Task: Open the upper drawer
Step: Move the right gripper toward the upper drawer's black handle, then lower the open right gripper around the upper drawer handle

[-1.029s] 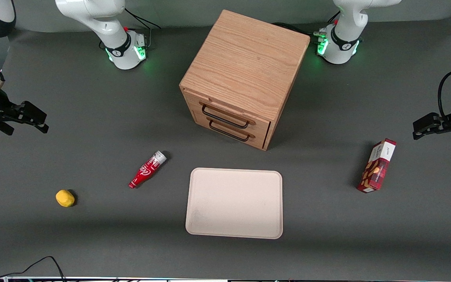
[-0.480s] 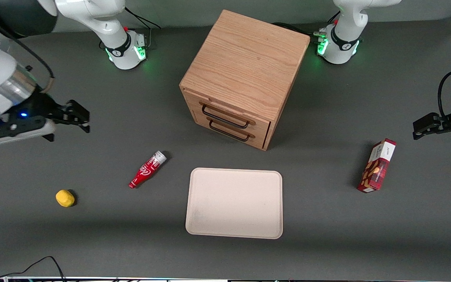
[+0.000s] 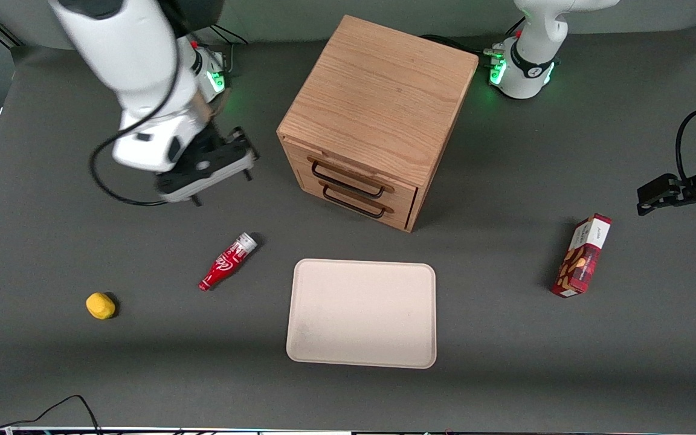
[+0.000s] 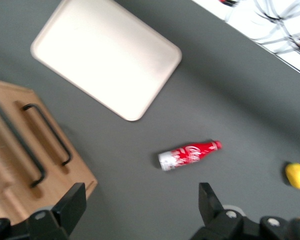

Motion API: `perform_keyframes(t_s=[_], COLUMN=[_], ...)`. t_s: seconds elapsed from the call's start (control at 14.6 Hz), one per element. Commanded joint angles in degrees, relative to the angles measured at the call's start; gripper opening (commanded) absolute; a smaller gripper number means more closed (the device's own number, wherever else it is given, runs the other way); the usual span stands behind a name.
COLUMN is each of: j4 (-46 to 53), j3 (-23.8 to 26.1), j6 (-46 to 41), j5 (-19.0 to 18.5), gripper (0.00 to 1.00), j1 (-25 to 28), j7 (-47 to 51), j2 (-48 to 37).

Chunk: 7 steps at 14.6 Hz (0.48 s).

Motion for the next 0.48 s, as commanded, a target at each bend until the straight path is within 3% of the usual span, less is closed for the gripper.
perform_keyframes(t_s=[0.0, 0.21, 0.41], j4=[5.2, 6.8, 6.9], j3=[0.0, 1.3, 1.6], j6=[-1.3, -0.4, 2.3], j5=[-0.1, 6.0, 14.5], gripper=[1.00, 1.00, 1.00], j1=[2.4, 3.1, 2.9], j7=[-0.1, -2.1, -6.6], j2=[4.9, 8.2, 11.1])
